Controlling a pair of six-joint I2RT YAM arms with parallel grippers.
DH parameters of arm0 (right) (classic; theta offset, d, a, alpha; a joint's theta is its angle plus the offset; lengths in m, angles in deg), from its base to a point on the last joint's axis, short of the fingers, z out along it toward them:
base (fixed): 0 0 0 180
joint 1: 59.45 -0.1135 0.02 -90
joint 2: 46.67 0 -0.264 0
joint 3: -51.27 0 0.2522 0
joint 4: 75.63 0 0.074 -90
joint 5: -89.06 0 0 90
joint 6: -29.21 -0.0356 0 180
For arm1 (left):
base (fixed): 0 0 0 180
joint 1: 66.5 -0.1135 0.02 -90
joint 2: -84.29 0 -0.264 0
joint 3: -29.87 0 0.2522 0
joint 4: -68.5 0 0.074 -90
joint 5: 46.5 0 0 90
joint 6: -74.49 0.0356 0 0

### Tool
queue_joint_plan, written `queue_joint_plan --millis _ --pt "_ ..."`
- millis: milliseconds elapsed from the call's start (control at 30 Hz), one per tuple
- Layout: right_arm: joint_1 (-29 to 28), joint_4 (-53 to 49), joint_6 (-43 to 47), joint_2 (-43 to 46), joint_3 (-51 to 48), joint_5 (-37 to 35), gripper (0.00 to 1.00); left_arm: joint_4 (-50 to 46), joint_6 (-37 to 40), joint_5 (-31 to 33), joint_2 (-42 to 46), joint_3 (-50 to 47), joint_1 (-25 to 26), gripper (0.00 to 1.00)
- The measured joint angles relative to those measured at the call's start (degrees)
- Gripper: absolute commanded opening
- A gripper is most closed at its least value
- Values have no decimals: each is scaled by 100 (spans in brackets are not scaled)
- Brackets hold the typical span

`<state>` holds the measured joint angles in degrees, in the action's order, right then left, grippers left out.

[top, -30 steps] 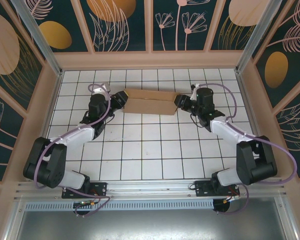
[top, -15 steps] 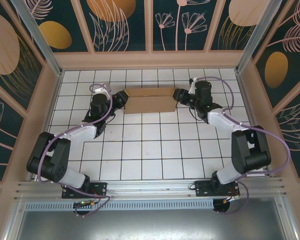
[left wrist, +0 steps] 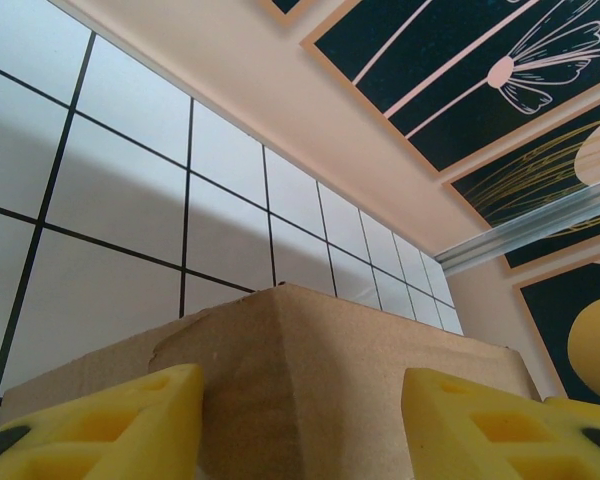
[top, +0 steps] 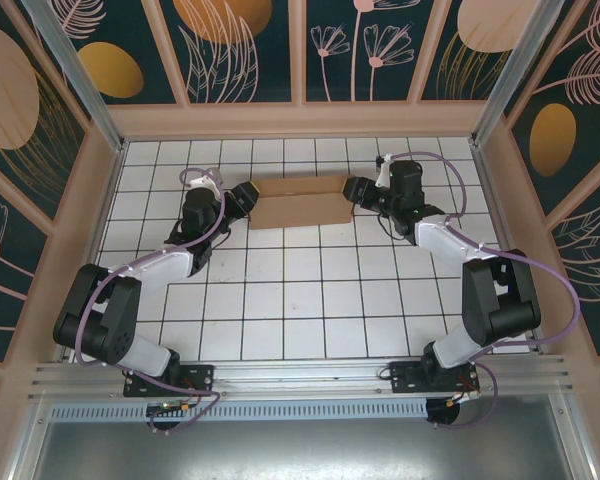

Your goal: Fold the paper box

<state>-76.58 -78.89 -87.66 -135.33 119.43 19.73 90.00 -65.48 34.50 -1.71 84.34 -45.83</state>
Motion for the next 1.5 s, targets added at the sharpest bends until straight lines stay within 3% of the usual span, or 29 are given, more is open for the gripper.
queue_joint_plan --millis 600,700,767,867,900,1100,1267,1300,1400,1500 --pt "0 -7 -76 240 -219 -2 54 -7 155 -42 -407 275 -11 55" --pt "0 -42 -92 273 -219 -9 61 -94 203 -74 -407 323 -11 59" --pt "-2 -87 -70 319 -219 -11 67 -140 286 -118 -402 358 -7 74" --pt "-39 -197 -2 376 -184 -9 98 -400 435 -144 -284 492 33 94" --pt "-63 -317 28 402 -111 -26 99 -691 599 -98 -186 623 59 98" --pt "-101 -905 267 848 498 -267 97 -1926 1497 415 527 1576 122 99" --pt "-92 -837 708 1305 879 -413 87 -2109 2271 1134 1266 1764 125 98" --pt "-90 -688 859 1397 822 -396 82 -2107 2494 1292 1364 1762 125 98" --pt "-85 103 1268 1714 271 -240 85 -2048 3213 1552 1585 1631 120 92" --pt "-85 439 1733 1786 48 -26 89 -1976 3764 1545 1816 1241 120 98"
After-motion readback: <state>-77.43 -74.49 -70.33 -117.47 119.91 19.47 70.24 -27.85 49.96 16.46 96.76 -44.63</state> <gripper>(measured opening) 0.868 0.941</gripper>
